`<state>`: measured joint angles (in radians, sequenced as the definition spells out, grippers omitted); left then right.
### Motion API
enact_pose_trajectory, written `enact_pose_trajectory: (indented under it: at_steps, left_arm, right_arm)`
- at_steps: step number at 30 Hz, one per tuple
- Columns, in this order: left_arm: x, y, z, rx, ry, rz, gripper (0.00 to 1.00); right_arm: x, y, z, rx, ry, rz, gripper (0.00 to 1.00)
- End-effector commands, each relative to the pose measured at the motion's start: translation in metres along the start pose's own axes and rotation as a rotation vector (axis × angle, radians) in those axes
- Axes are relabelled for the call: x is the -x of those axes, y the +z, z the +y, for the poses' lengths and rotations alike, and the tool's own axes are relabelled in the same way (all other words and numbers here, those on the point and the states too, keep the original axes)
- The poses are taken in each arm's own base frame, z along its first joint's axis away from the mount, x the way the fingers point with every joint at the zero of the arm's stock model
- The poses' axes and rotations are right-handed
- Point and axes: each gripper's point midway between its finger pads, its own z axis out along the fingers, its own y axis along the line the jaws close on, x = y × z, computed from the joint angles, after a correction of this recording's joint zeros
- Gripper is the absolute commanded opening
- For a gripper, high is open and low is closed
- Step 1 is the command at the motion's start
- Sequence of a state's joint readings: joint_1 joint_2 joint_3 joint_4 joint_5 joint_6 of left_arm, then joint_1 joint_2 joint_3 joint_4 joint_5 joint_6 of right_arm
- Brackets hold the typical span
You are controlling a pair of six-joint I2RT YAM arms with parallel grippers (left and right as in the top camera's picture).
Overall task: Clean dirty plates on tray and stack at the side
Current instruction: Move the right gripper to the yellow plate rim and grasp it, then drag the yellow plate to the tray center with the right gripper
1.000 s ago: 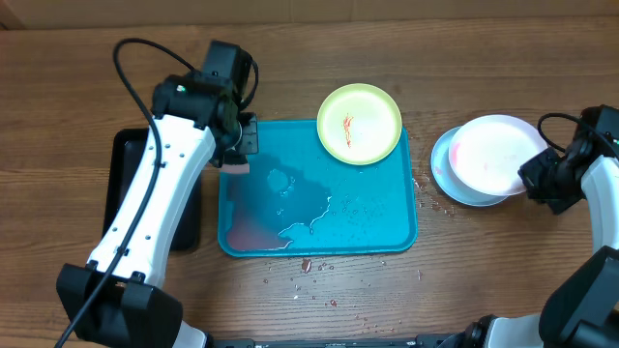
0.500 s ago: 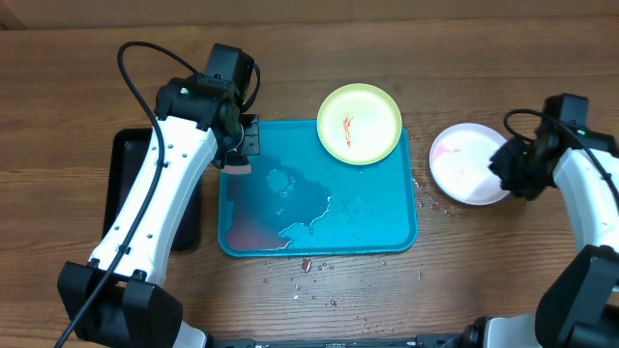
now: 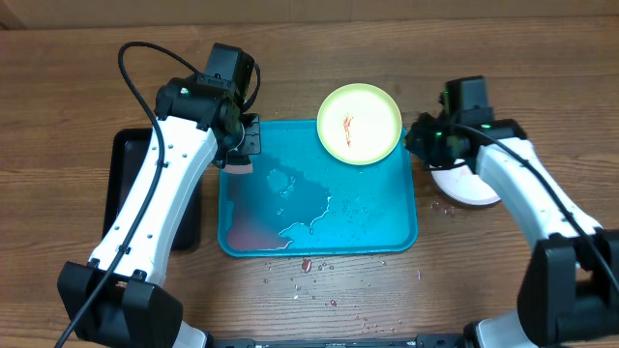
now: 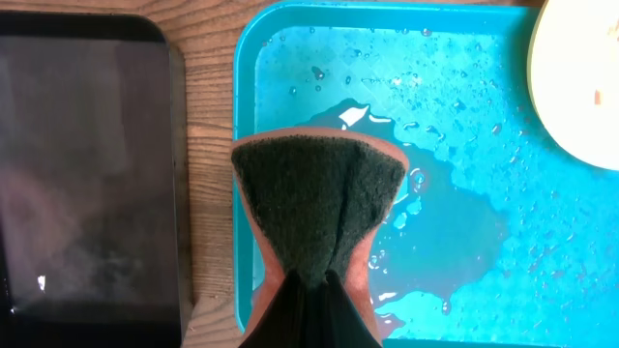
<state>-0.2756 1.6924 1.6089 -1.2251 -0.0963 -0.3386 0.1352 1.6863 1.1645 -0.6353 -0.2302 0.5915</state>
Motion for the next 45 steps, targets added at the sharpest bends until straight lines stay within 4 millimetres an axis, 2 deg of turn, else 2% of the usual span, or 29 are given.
enact_pose_trajectory:
  at_steps: [1,8,16,20,25,28,31,34,37,39,40,41,45]
  left_arm:
    - [-0.001,-0.010,-0.004,-0.024,-0.012,-0.025,0.04]
    - [0.000,-0.010,-0.005,-0.026,-0.013,-0.028,0.04]
    - [0.001,-0.010,-0.005,-0.026,-0.013,-0.030,0.04]
    - [0.000,-0.010,-0.005,-0.026,-0.013,-0.029,0.04]
    - [-0.001,-0.009,-0.004,-0.024,-0.012,-0.025,0.04]
    - [0.000,-0.010,-0.004,-0.025,-0.013,-0.027,0.04]
    - [0.001,-0.010,-0.005,-0.026,-0.013,-0.030,0.04]
    - [0.001,-0.010,-0.005,-0.026,-0.013,-0.030,0.04]
    - [0.001,-0.010,-0.005,-0.027,-0.013,-0.032,0.04]
    - [0.001,-0.010,-0.005,-0.027,-0.013,-0.033,0.04]
    - [0.001,-0.010,-0.005,-0.027,-0.013,-0.033,0.04]
    - [0.001,-0.009,-0.005,-0.027,-0.013,-0.033,0.04]
    - [0.001,-0.009,-0.005,-0.027,-0.013,-0.031,0.04]
  right_arm:
    - [-0.010,0.031,-0.002,-0.055,0.048,0.012,0.30]
    - [-0.015,0.061,0.005,-0.044,0.025,0.023,0.30]
    - [-0.023,0.075,-0.012,-0.105,0.032,0.055,0.29]
    - [-0.028,0.082,-0.015,-0.109,0.038,0.077,0.22]
    - [-0.037,0.081,-0.015,-0.103,0.034,0.124,0.05]
    - [-0.057,0.076,-0.013,-0.083,0.036,0.223,0.04]
    - [-0.087,0.070,-0.008,-0.057,0.015,0.352,0.04]
    - [-0.121,0.063,-0.004,-0.065,-0.064,0.464,0.04]
    - [-0.146,0.057,-0.002,-0.093,-0.136,0.532,0.04]
    - [-0.155,0.054,0.001,-0.091,-0.206,0.560,0.16]
    - [-0.156,0.052,0.006,-0.072,-0.297,0.566,0.41]
    - [-0.152,0.050,0.007,-0.072,-0.354,0.557,0.51]
    - [-0.120,0.049,0.007,-0.140,-0.484,0.452,0.64]
